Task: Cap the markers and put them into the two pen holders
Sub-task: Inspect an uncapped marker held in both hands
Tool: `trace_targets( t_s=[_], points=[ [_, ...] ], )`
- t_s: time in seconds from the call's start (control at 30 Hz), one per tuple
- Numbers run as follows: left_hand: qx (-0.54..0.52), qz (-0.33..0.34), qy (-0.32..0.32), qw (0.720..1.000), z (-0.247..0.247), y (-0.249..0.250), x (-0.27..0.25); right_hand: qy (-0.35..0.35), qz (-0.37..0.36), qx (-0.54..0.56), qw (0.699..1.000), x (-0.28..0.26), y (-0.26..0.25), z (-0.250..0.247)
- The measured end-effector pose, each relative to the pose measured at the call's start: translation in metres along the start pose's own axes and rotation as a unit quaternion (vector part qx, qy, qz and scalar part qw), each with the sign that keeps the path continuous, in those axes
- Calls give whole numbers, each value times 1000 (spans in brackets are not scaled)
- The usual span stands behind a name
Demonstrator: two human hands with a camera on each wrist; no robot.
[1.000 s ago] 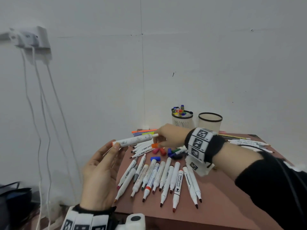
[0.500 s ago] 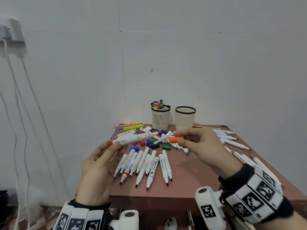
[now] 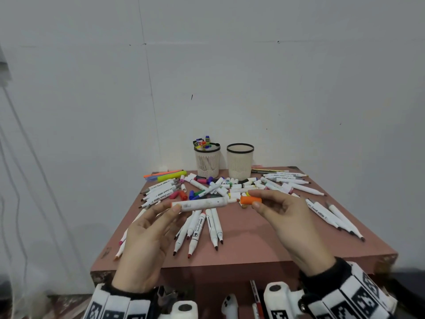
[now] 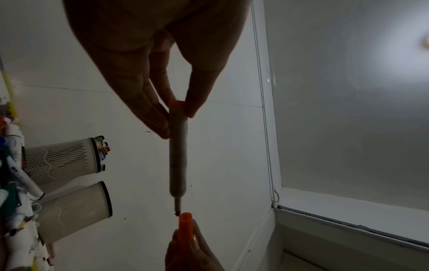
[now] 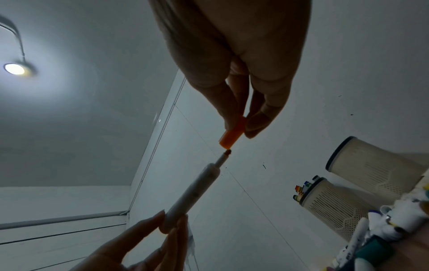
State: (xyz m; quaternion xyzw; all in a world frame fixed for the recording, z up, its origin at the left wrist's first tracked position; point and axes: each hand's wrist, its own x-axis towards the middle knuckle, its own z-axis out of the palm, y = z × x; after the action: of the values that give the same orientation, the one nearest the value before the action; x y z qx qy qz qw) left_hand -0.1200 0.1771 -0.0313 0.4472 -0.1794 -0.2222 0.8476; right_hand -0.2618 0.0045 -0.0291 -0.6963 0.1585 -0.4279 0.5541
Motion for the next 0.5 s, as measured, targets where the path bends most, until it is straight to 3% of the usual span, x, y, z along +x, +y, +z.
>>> trace_targets(
  t_s=[0.5],
  points=[
    [11, 1, -20, 1000, 0, -4, -5, 6, -21, -1, 1000, -4, 9, 2]
  ],
)
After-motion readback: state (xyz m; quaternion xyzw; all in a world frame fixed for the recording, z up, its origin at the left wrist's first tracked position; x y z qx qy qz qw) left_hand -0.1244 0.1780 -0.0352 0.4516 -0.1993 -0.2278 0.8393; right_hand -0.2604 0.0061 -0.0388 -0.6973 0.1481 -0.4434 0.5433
